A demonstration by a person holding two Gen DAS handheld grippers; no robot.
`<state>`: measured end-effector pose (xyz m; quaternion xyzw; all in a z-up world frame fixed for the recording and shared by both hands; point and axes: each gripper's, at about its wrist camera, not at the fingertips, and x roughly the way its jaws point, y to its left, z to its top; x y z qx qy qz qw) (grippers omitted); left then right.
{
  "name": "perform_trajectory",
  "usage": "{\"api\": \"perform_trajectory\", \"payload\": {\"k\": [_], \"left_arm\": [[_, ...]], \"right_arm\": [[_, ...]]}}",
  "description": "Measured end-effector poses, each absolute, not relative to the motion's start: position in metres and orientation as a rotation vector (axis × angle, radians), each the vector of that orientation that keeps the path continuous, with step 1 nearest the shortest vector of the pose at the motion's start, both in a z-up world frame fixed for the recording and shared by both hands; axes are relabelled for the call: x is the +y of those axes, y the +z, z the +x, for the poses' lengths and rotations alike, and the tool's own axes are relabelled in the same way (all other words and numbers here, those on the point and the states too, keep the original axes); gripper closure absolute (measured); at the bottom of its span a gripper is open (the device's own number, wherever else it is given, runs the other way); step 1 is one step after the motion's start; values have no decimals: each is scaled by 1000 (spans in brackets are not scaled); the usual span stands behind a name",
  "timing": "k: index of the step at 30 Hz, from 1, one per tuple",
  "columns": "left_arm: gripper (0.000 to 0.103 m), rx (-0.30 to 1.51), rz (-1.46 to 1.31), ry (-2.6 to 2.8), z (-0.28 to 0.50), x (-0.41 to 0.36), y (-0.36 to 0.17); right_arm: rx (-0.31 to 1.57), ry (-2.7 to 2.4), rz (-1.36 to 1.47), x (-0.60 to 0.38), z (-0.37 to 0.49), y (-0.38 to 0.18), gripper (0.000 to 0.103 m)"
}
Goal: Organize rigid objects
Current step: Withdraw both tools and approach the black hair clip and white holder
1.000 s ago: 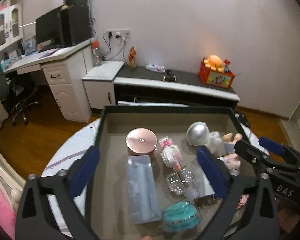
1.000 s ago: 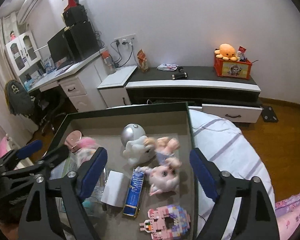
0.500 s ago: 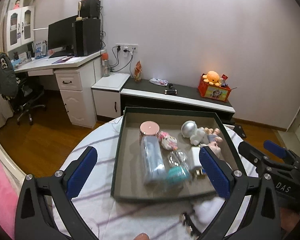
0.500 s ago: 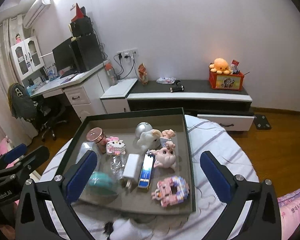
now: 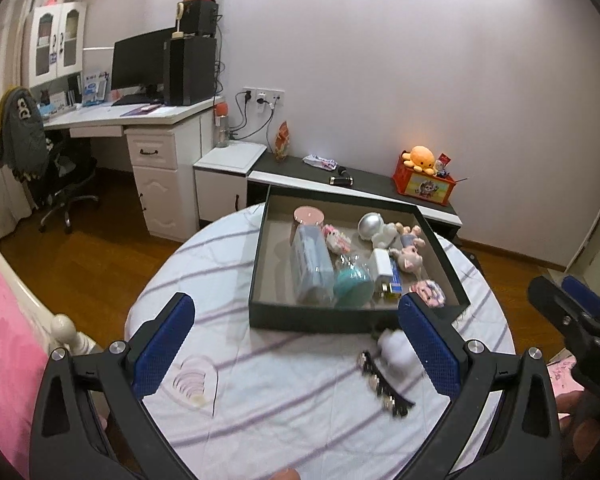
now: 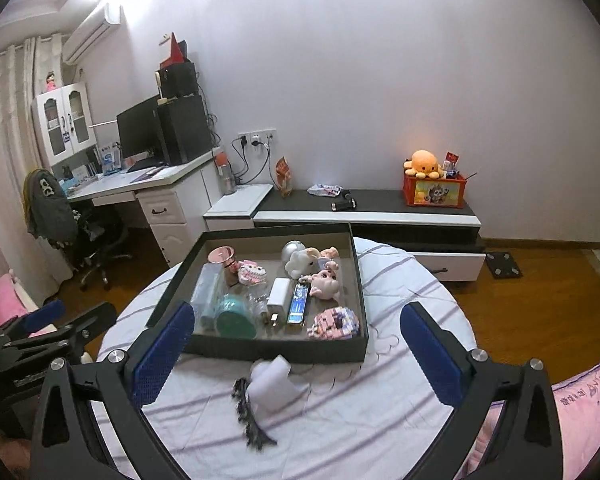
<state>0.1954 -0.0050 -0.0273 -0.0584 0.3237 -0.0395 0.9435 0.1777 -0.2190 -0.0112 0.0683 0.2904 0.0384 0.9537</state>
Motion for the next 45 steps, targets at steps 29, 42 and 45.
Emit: {"api": "perform_trajectory", "payload": {"k": [29,42,45], "left_arm": [[0,644,-95,-69,134,-11,-38],[0,704,-75,-79,146,-23,-58],[0,735,-62,-90,152,-30,-71]], "right_arm": [[609,80,149,-218,103,-21,0],[672,55,174,-234,121,-41,0],[711,57,179,-236,132,-54,0]]}}
